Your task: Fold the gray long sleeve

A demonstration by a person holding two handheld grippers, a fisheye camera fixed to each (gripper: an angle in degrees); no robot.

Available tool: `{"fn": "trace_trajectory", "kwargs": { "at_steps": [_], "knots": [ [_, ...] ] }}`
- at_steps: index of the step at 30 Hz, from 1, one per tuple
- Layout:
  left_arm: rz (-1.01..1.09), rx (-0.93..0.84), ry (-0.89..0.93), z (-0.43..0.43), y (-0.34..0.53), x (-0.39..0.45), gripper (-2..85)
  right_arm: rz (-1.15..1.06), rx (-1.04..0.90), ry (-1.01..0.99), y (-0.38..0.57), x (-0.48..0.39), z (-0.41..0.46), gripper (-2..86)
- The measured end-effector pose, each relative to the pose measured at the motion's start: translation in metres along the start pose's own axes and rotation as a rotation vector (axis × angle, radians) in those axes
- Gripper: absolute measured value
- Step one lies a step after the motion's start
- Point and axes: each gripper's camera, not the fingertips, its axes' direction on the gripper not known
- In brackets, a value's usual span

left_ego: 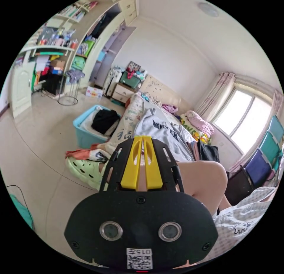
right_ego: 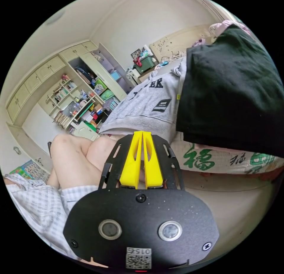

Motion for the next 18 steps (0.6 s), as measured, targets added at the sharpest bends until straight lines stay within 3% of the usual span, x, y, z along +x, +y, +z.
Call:
{"fn": "trace_trajectory", "kwargs": {
  "at_steps": [4, 9, 18],
  "knots": [
    [0.11, 0.129, -0.111, -0.065, 0.014, 0.052, -0.7, -0.127, 0.012, 0.008, 0.011, -0.022, -0.006, 0.3],
    [0.217, 0.164, -0.164, -0.097, 0.014, 0.098, 0.0, -0.301, -0.053, 0.022, 0.022, -0.052, 0.004, 6.1],
    [0.333, -0.105, -0.037, -0.009, -0.042, 0.139, 8.1, -0.495, -0.17, 0.315, 0.037, -0.098, 0.05, 10.5]
  ]
}}
